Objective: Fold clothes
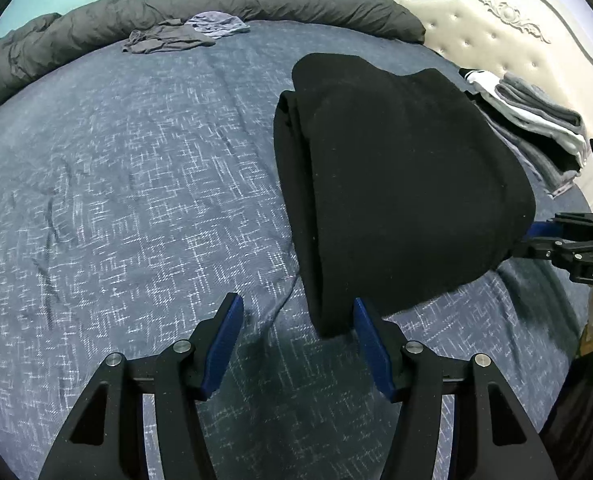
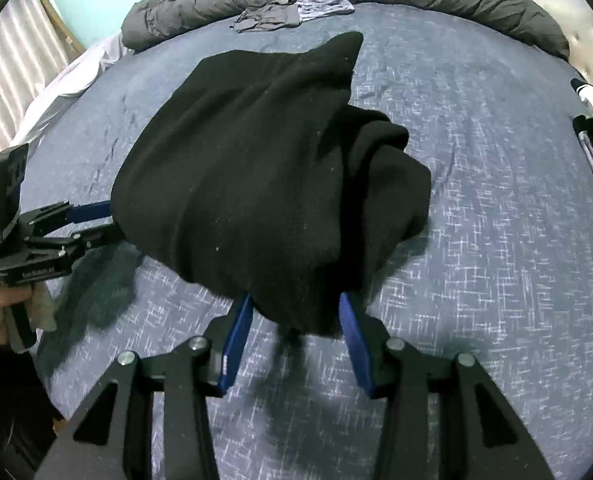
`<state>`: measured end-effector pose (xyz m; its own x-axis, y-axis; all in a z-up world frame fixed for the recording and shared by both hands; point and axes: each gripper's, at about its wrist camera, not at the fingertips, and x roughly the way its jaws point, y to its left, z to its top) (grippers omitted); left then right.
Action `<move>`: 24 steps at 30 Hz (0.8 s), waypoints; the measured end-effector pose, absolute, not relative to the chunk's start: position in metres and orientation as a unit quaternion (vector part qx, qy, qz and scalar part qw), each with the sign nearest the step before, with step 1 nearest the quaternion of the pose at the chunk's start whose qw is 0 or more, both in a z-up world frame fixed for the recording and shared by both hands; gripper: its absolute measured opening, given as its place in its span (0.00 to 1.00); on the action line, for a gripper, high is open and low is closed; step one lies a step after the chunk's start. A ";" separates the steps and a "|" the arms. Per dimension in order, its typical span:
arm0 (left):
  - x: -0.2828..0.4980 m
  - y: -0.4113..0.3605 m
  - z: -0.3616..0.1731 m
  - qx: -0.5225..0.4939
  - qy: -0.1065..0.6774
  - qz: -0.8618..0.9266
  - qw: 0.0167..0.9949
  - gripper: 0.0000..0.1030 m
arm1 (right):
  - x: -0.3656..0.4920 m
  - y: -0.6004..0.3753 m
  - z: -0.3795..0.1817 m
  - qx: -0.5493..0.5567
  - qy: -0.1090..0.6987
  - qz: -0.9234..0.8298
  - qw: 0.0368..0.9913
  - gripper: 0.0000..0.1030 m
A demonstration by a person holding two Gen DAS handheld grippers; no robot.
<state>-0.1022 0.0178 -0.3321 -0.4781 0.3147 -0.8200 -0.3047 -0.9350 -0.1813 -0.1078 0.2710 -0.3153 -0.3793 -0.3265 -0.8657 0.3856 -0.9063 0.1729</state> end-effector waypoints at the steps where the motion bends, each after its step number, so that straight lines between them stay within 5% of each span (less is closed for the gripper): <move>1: -0.103 0.019 -0.333 -0.478 -0.007 0.859 0.184 0.43 | -0.107 0.268 -0.315 0.509 0.033 -0.832 0.217 0.22; 3: -0.105 0.022 -0.334 -0.477 -0.001 0.859 0.187 0.20 | -0.105 0.264 -0.313 0.501 0.045 -0.838 0.213 0.17; 4: -0.105 0.024 -0.334 -0.475 0.010 0.861 0.180 0.00 | -0.104 0.265 -0.313 0.499 0.050 -0.839 0.211 0.14; 14: -0.111 0.011 -0.324 -0.469 -0.048 0.861 0.191 0.00 | -0.102 0.300 -0.309 0.496 0.046 -0.847 0.185 0.10; 16: -0.105 0.020 -0.319 -0.476 -0.055 0.852 0.212 0.05 | -0.101 0.299 -0.305 0.490 0.045 -0.849 0.192 0.10; 19: -0.095 0.030 -0.307 -0.472 -0.037 0.854 0.215 0.33 | -0.103 0.304 -0.302 0.491 0.035 -0.849 0.192 0.11; 24: -0.086 0.029 -0.301 -0.472 -0.034 0.855 0.213 0.46 | -0.104 0.307 -0.302 0.500 0.021 -0.844 0.193 0.12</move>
<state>-0.0856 0.0290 -0.3008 -0.4638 0.3964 -0.7923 -0.3328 -0.9068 -0.2589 -0.1042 0.3073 -0.3020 -0.4249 -0.3043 -0.8525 0.3455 -0.9250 0.1580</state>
